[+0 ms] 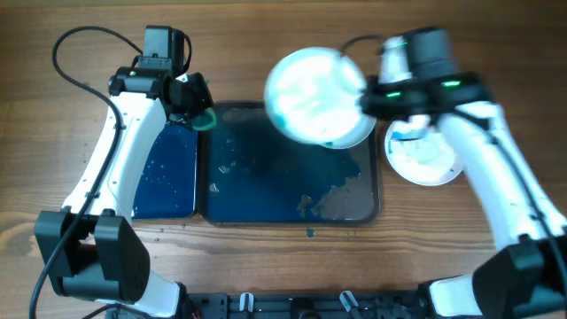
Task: Clean dirty plates on tray and stack at the side
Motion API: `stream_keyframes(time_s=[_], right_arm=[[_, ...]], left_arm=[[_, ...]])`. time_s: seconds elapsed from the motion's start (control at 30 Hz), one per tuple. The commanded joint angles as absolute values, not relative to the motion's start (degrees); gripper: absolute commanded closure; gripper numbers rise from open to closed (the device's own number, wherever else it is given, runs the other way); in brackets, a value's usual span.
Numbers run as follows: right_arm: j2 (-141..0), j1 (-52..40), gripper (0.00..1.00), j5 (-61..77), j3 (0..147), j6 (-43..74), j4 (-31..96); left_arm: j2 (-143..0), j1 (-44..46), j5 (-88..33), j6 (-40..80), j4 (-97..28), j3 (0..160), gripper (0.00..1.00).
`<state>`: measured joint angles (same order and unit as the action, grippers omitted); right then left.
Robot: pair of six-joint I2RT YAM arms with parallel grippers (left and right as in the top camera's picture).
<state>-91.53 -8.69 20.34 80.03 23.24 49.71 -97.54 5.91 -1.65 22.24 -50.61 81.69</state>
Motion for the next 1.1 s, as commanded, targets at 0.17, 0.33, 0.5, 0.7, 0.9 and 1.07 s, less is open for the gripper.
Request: stream_keyframes(time_s=[0.17, 0.33, 0.5, 0.7, 0.9, 1.07], right_arm=[[-89.45, 20.51, 0.96, 13.13, 75.92, 19.51, 60.07], [-89.56, 26.35, 0.96, 7.57, 63.11, 22.70, 52.97], [-89.56, 26.11, 0.88, 8.58, 53.15, 20.99, 46.22], [-89.56, 24.36, 0.62, 14.85, 53.93, 17.52, 44.40], [-89.56, 17.76, 0.51, 12.47, 73.87, 13.50, 57.71], [-92.42, 6.81, 0.39, 15.53, 86.98, 10.13, 58.08]], left_arm=[[-97.30, 5.72, -2.35, 23.00, -50.46, 81.84, 0.96], [-97.30, 5.72, -2.37, 23.00, -50.46, 81.84, 0.96], [-97.30, 5.72, -2.37, 23.00, -51.68, 81.84, 0.96], [-97.30, 5.74, -2.37, 22.98, -51.77, 81.84, 0.96], [-97.30, 5.74, -3.25, 22.98, -51.72, 81.84, 0.96], [-97.30, 5.74, -4.62, 22.98, -51.75, 81.84, 0.96]])
